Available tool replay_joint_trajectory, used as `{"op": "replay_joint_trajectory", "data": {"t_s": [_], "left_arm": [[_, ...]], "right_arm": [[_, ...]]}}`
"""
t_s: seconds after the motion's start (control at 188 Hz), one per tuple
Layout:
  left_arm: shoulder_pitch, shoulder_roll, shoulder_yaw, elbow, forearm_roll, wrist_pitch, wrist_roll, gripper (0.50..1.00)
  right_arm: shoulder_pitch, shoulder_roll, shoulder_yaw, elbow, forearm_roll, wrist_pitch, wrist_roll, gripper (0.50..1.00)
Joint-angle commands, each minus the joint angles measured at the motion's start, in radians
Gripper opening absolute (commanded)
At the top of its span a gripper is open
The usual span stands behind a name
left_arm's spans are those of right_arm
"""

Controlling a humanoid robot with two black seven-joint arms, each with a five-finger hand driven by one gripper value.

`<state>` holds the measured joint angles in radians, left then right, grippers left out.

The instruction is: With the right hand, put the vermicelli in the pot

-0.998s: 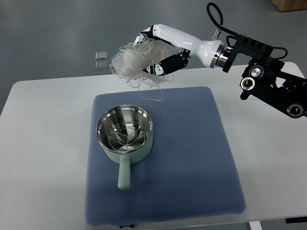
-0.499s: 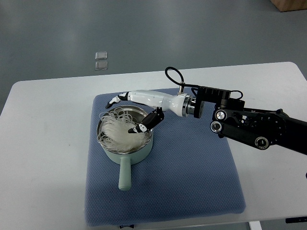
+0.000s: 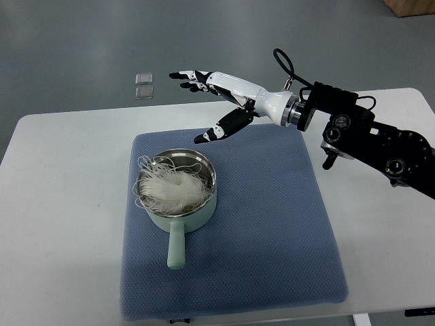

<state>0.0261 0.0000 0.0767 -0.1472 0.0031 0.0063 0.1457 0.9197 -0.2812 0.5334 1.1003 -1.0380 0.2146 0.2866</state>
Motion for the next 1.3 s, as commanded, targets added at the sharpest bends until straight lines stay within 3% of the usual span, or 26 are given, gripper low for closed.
{"op": "replay_joint_trajectory", "data": {"t_s": [0.0,0.494,0.945,1.062,1.295], "left_arm": [[0.000,0.000,0.000,0.000,0.000,0.000,0.000,1.000],[0.000,0.000,0.000,0.000,0.000,0.000,0.000,1.000],[0.000,0.000,0.000,0.000,0.000,0.000,0.000,1.000],[0.000,0.000,0.000,0.000,0.000,0.000,0.000,1.000],[0.000,0.000,0.000,0.000,0.000,0.000,0.000,1.000]], "right_arm": [[-0.027,-0.009,0.000,-0.025,0.119,0.042,-0.055,0.932],[-0.028,-0.026,-0.001,-0.286,0.661,0.111,-0.199,0.932],[-0.025,-0.047,-0.001,-0.444,0.957,0.157,-0.227,0.932],[-0.024,-0.056,-0.001,-0.484,1.055,0.158,-0.270,0.932],[-0.030,-0.050,0.000,-0.490,1.107,0.157,-0.264,0.934]]}}
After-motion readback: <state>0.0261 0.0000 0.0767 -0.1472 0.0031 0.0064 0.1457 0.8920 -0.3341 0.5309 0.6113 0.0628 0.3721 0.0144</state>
